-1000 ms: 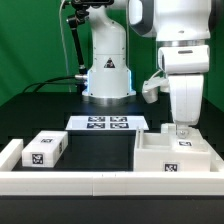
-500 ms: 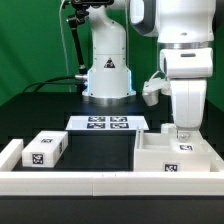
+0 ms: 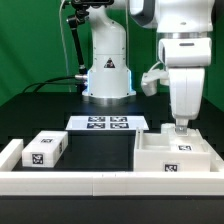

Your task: Assemble cabinet

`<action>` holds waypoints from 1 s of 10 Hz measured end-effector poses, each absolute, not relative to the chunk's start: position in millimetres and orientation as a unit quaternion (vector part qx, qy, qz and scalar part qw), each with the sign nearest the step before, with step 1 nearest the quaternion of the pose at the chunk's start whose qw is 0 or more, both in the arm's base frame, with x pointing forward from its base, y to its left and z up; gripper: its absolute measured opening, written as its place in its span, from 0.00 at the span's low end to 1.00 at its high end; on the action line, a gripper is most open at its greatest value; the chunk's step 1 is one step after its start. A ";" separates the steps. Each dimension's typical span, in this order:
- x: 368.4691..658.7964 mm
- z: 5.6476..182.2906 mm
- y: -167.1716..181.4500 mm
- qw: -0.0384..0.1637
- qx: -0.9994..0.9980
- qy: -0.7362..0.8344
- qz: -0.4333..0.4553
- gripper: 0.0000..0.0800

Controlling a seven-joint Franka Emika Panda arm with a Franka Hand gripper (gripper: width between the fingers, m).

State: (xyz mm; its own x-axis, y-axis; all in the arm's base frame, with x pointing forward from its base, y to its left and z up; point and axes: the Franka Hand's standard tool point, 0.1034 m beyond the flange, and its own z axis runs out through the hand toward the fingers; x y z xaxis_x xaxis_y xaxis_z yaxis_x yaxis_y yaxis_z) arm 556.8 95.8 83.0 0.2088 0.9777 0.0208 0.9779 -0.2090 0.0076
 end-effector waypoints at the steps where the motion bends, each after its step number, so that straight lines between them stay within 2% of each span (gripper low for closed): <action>1: 543.4 92.5 96.4 0.000 -0.792 -0.611 -0.007 0.74; 2: 525.8 101.9 98.8 -0.005 -0.802 -0.597 -0.003 0.92; 3: 508.4 105.0 103.6 -0.008 -0.810 -0.587 -0.004 0.92; 4: 489.7 102.7 109.6 -0.008 -0.812 -0.583 -0.002 0.98; 6: 465.2 88.4 118.1 -0.004 -0.808 -0.590 -0.013 1.00; 10: 465.6 87.3 117.4 -0.003 -0.808 -0.589 -0.013 1.00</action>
Offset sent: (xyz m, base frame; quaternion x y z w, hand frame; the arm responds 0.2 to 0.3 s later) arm -0.0736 0.0197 0.0059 -0.0104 -0.0079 0.0562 0.9983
